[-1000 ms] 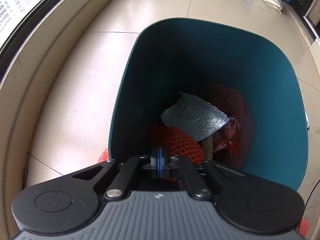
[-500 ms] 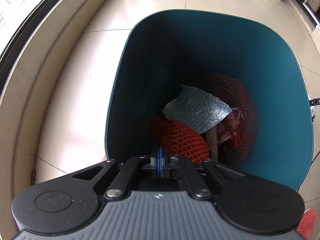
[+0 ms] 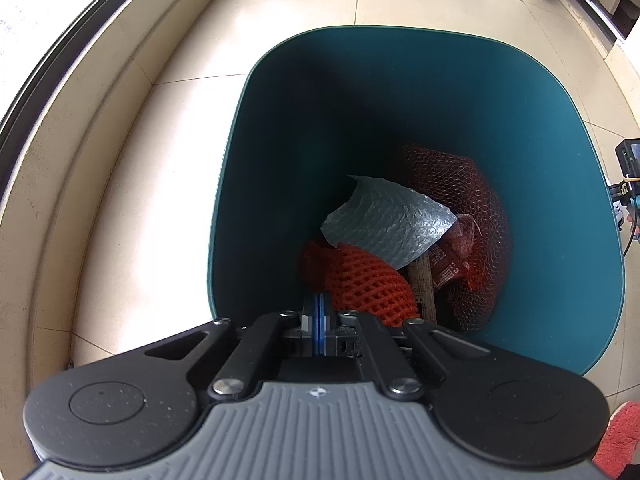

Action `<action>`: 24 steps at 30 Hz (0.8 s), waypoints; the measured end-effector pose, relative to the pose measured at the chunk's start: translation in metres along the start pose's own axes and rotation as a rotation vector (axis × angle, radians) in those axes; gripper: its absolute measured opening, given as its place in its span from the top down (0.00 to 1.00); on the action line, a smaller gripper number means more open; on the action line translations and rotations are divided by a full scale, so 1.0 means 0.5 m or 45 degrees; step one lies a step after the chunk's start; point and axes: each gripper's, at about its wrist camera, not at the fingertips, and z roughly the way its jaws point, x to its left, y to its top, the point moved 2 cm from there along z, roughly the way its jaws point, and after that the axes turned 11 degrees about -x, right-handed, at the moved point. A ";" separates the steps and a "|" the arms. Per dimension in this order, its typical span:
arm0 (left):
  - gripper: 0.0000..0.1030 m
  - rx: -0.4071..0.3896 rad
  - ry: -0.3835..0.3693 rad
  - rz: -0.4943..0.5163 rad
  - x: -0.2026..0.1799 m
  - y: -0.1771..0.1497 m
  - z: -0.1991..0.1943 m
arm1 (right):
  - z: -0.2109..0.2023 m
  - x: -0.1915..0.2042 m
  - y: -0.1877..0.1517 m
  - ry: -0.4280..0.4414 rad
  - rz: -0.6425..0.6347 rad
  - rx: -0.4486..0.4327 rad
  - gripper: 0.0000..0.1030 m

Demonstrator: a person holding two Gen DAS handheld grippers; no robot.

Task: Collect trash
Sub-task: 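Close the right tool on the white-purple snack packet, then carry the snack packet into the bin and open the right tool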

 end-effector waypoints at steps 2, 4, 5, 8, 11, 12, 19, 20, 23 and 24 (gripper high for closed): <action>1.00 -0.006 0.003 0.002 -0.002 0.000 0.000 | -0.009 0.008 -0.004 -0.034 0.007 -0.001 0.53; 1.00 -0.011 0.003 -0.006 0.001 0.000 -0.007 | -0.022 0.016 -0.013 -0.039 0.017 -0.017 0.55; 1.00 -0.014 0.001 -0.015 0.003 0.002 -0.007 | -0.031 0.019 -0.019 -0.037 0.020 -0.027 0.56; 1.00 -0.024 0.001 -0.035 0.006 0.005 -0.006 | -0.069 0.025 -0.034 -0.012 0.084 -0.043 0.59; 1.00 -0.024 -0.005 -0.054 0.008 0.007 -0.002 | -0.139 0.034 -0.037 0.092 0.159 -0.090 0.60; 1.00 -0.026 -0.008 -0.059 0.009 0.007 -0.002 | -0.170 0.042 -0.038 0.130 0.160 -0.110 0.60; 1.00 -0.038 0.003 -0.115 0.021 0.011 0.000 | -0.447 0.112 -0.050 0.416 0.035 -0.307 0.60; 1.00 -0.039 0.005 -0.127 0.023 0.012 -0.001 | -0.493 0.121 -0.055 0.455 0.016 -0.342 0.60; 1.00 -0.045 0.008 -0.149 0.028 0.013 -0.002 | -0.619 0.146 -0.069 0.607 -0.021 -0.425 0.60; 1.00 -0.046 0.010 -0.152 0.029 0.013 -0.002 | -0.656 0.157 -0.066 0.644 -0.044 -0.448 0.60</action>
